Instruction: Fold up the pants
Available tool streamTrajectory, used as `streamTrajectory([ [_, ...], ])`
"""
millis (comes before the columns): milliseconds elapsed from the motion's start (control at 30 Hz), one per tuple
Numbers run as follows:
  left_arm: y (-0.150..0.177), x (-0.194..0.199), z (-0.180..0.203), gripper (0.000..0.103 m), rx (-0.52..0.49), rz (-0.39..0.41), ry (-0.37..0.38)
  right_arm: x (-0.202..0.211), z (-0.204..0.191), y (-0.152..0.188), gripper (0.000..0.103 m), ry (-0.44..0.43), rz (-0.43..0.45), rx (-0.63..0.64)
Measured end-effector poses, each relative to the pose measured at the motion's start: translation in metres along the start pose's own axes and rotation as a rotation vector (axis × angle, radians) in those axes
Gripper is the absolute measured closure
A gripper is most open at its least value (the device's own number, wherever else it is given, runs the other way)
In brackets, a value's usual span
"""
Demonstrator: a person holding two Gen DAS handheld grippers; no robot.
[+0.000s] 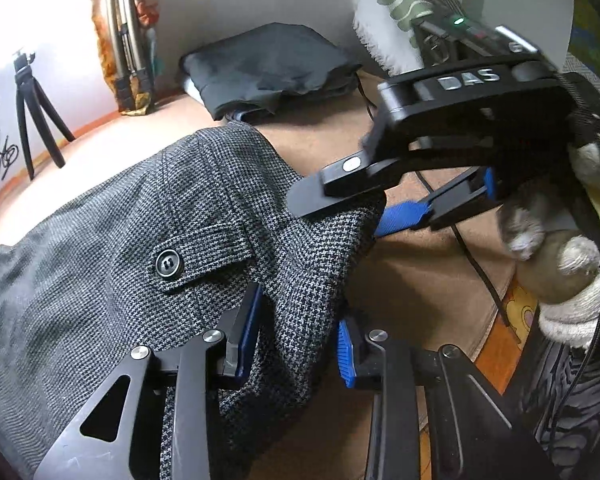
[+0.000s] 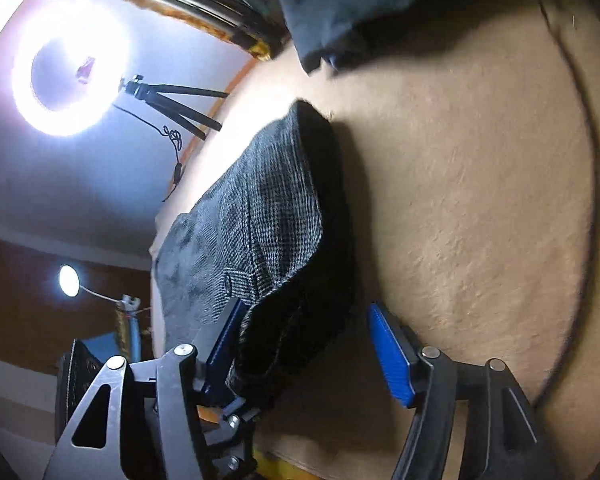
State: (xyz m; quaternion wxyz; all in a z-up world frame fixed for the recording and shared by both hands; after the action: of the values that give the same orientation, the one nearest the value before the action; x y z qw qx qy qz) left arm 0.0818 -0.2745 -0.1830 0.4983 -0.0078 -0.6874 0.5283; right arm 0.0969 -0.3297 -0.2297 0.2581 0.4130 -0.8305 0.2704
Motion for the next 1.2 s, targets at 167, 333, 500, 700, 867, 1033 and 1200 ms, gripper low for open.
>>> streamTrajectory([
  [167,-0.001,0.002,-0.002,0.072,0.021,0.000,0.012,-0.013,-0.009,0.005,0.037,-0.050,-0.029,-0.023],
  [333,0.003,0.015,-0.002,0.064,0.044,-0.049,0.034,-0.021,-0.018,0.010,0.073,-0.065,-0.021,0.002],
  [500,0.006,0.058,-0.028,0.056,0.107,-0.038,0.012,-0.010,-0.022,0.008,0.089,-0.031,0.036,0.054],
  [700,0.002,0.089,-0.118,0.054,0.225,0.031,-0.242,0.001,-0.046,0.007,0.092,0.004,0.093,0.175],
  [867,0.009,0.069,-0.191,0.054,0.336,0.019,-0.427,0.007,-0.063,0.004,0.092,0.005,0.125,0.218],
  [1033,0.020,0.036,-0.202,0.054,0.265,-0.026,-0.493,0.008,-0.062,0.004,0.092,0.006,0.128,0.220],
  [1200,0.028,0.022,-0.200,0.054,0.230,-0.036,-0.499,0.010,-0.065,0.003,0.093,-0.004,0.134,0.216],
])
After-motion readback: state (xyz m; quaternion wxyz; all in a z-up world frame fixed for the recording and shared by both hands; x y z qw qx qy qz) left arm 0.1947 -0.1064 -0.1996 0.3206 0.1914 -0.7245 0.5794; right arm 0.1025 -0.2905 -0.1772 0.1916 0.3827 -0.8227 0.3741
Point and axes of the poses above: each gripper's, at about its wrist camera, not at the fingertips, and x roughly against the way its jaws point, z to its right, y to its underside, the point moved 9 cm from there along -x, roughly the way its jaws point, and after that the axes turned 8 degrees about z, right-handed, at the moved point
